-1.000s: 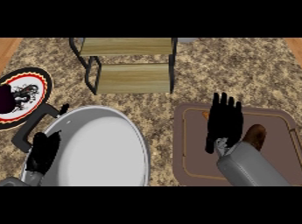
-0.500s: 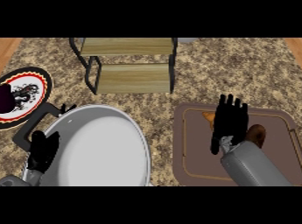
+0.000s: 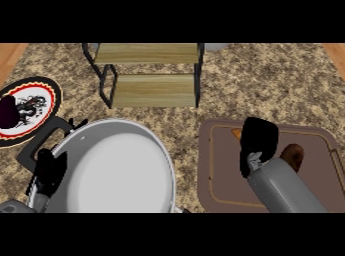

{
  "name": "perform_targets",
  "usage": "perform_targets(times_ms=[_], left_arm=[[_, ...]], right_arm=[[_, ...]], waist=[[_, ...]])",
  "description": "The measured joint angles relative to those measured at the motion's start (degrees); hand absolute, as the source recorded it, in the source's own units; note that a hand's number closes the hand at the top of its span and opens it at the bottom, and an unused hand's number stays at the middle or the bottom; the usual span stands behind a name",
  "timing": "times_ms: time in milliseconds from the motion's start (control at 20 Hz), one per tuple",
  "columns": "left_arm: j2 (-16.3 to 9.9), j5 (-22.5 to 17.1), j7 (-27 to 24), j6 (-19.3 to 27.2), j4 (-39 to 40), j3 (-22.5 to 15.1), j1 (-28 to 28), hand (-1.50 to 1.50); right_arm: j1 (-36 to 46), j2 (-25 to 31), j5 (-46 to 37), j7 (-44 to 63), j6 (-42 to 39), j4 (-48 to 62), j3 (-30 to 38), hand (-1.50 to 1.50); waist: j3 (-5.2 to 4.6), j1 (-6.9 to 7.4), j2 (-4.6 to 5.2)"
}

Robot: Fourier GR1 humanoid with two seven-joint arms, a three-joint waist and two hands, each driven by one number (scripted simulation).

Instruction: Pick the croissant from the tray and place it in the tiered shelf

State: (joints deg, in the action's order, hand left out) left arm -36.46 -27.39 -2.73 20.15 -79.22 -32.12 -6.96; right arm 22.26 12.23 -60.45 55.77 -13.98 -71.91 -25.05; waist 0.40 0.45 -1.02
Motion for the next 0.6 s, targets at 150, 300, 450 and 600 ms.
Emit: perform_targets(times_ms=[150, 300, 450, 600], left_arm=[[0.3, 0.2, 0.8, -0.7, 0.3, 0.5, -0.3, 0.0], [0.7, 0.3, 0.8, -1.6, 0.8, 1.4, -0.1, 0.0], [1.2, 0.1, 0.7, -2.9, 1.9, 2.2, -0.1, 0.0], [1.1, 1.2, 1.6, -3.0, 1.0, 2.5, -0.1, 0.0]], right_arm=[[1.0, -0.7, -0.7, -2.3, 0.3, 2.2, 0.4, 1.5], [0.7, -0.7, -1.8, -4.1, 1.7, 2.5, 0.8, 1.5], [0.2, -0.8, -3.8, -4.2, 2.7, 1.9, 0.6, 1.5], [0.5, -1.3, -6.5, -3.5, 3.2, 1.9, 0.0, 1.5]], waist=[[-0.17, -0.03, 0.0], [-0.36, -0.06, -0.13], [-0.36, -0.15, -0.13], [-0.22, -0.2, 0.05]])
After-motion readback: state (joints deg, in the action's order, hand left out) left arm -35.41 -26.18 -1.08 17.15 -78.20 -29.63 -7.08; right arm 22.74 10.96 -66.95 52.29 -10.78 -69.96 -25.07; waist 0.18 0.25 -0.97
